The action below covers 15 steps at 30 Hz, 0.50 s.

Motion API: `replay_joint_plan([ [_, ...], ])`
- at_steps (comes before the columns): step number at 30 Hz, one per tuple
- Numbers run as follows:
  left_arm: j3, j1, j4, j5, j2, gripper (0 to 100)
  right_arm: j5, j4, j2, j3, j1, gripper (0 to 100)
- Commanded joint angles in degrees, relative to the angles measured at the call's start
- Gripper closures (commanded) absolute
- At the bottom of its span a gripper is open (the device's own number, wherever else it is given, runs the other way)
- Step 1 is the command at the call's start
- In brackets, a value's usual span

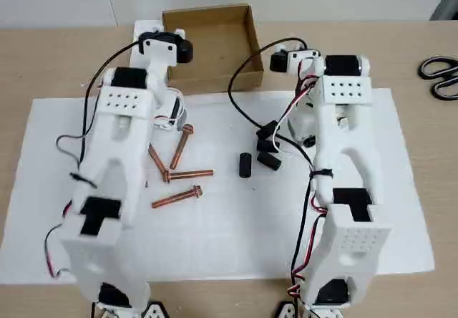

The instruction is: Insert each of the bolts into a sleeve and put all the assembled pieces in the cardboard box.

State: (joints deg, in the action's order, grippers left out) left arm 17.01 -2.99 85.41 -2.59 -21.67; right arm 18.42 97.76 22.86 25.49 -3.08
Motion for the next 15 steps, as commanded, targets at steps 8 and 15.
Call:
replay_joint_plan([
  [8,28.3,-1.3,12.6,-0.3,-19.8,87,-0.7,-4.1,-8.3,-10.3,0.7,99.0],
  [15,34.2,-5.6,15.0,0.2,-22.9,89,-0.4,-8.1,-13.7,-19.2,0.7,99.0],
])
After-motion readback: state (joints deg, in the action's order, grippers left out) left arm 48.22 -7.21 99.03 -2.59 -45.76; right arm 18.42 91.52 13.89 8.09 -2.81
